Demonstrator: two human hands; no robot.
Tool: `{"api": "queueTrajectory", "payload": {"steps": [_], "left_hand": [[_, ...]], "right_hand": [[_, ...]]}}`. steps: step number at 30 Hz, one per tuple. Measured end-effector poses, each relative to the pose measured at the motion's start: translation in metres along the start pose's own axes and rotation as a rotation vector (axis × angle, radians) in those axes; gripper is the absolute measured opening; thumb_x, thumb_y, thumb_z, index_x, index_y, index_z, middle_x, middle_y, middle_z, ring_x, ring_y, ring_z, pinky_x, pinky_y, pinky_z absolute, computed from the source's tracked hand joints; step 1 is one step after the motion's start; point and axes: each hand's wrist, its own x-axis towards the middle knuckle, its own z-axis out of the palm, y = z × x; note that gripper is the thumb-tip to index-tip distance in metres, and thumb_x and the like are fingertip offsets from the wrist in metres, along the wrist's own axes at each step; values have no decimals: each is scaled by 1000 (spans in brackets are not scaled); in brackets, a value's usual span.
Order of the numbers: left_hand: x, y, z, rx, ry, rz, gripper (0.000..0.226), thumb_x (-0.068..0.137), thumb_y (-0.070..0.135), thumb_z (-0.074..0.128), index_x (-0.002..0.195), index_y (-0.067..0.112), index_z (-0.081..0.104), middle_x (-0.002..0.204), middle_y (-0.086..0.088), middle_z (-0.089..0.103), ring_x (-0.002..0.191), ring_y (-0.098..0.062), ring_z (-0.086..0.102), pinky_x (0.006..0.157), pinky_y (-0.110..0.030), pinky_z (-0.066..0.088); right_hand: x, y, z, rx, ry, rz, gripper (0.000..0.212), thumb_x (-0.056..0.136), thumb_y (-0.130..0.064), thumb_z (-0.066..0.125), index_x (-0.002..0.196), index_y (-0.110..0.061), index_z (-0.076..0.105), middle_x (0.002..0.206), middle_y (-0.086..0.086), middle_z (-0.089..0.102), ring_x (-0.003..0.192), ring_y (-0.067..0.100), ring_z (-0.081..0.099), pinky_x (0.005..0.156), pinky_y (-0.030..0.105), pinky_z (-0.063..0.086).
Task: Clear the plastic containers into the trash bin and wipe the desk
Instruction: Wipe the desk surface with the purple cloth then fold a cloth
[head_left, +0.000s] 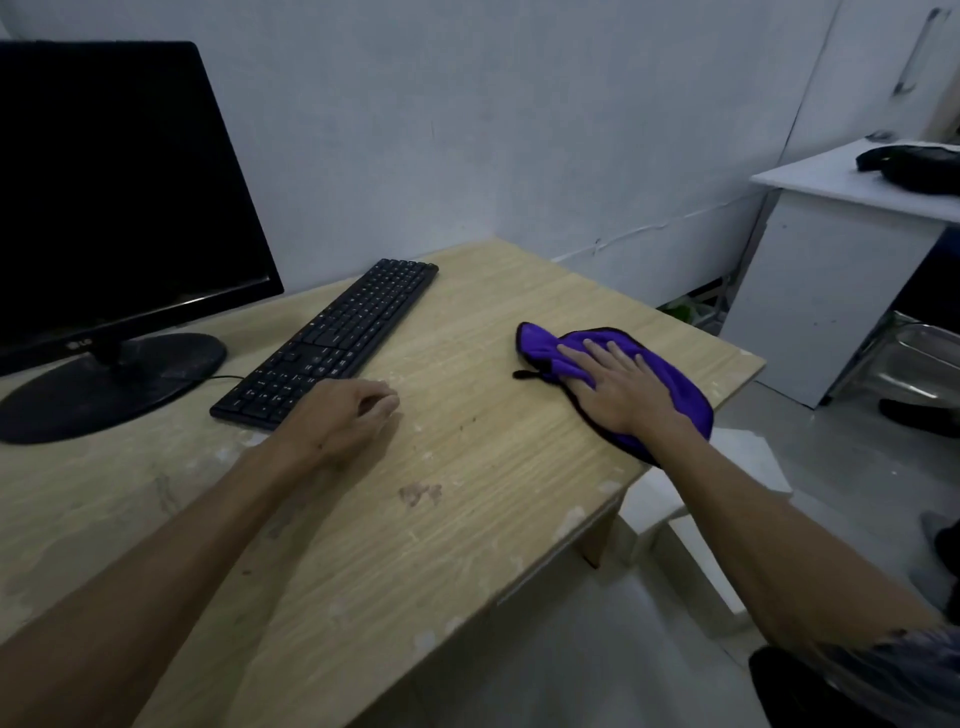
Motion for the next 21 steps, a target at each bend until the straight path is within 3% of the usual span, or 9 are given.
{"api": "queueTrajectory", "payload": {"steps": [6, 11, 12, 14, 16, 18, 21], "left_hand": [[6, -5, 6, -45, 16, -40, 39, 105, 43, 52, 132, 21, 70, 143, 0, 62, 123, -19, 63, 97, -29, 44], [9, -6, 3, -34, -33, -50, 43, 106, 44, 49, 134, 18, 67, 142, 0, 64, 120, -16, 63, 97, -29, 45], [10, -5, 1, -26, -53, -51, 43, 106, 44, 49, 133, 17, 69, 134, 0, 69, 111, -14, 66, 92, -29, 48], [11, -5, -5, -5, -33, -37, 38, 106, 40, 49, 121, 17, 76, 96, 1, 77, 75, -10, 64, 68, -26, 47], [9, -9, -11, 14, 64, -11, 35, 103, 36, 52, 102, 14, 80, 77, 1, 69, 65, -11, 59, 63, -31, 48], [7, -18, -17, 26, 152, 17, 33, 101, 35, 53, 96, 13, 78, 91, -4, 72, 79, -17, 64, 79, -41, 55], [10, -37, -22, 150, 119, 17, 34, 104, 34, 53, 123, 15, 73, 135, -6, 66, 119, -21, 62, 104, -40, 48]], "right_hand": [[26, -19, 3, 5, 21, 152, 68, 103, -69, 14, 165, -41, 4, 175, -3, 1, 161, 27, -4, 128, 55, -5], [25, -103, 21, 14, -2, 22, 72, 102, -71, 13, 166, -39, 5, 175, -3, 3, 161, 27, -3, 128, 54, -5], [22, -122, 25, 11, -6, -19, 71, 102, -70, 14, 166, -39, 5, 175, -3, 3, 161, 26, -3, 128, 54, -6], [11, -157, 36, 10, -11, -95, 69, 103, -66, 16, 166, -39, 6, 175, -3, 4, 161, 26, -3, 128, 54, -6], [-5, -180, 45, 5, -10, -166, 67, 104, -63, 18, 166, -38, 6, 175, -2, 5, 161, 26, -2, 128, 54, -5], [-26, -193, 52, -14, -1, -247, 70, 101, -66, 14, 166, -38, 7, 175, -2, 6, 161, 25, 0, 128, 53, -4], [-43, -196, 55, -31, -25, -384, 70, 100, -70, 10, 165, -41, 4, 175, -5, 4, 161, 22, -2, 129, 51, -4]]}}
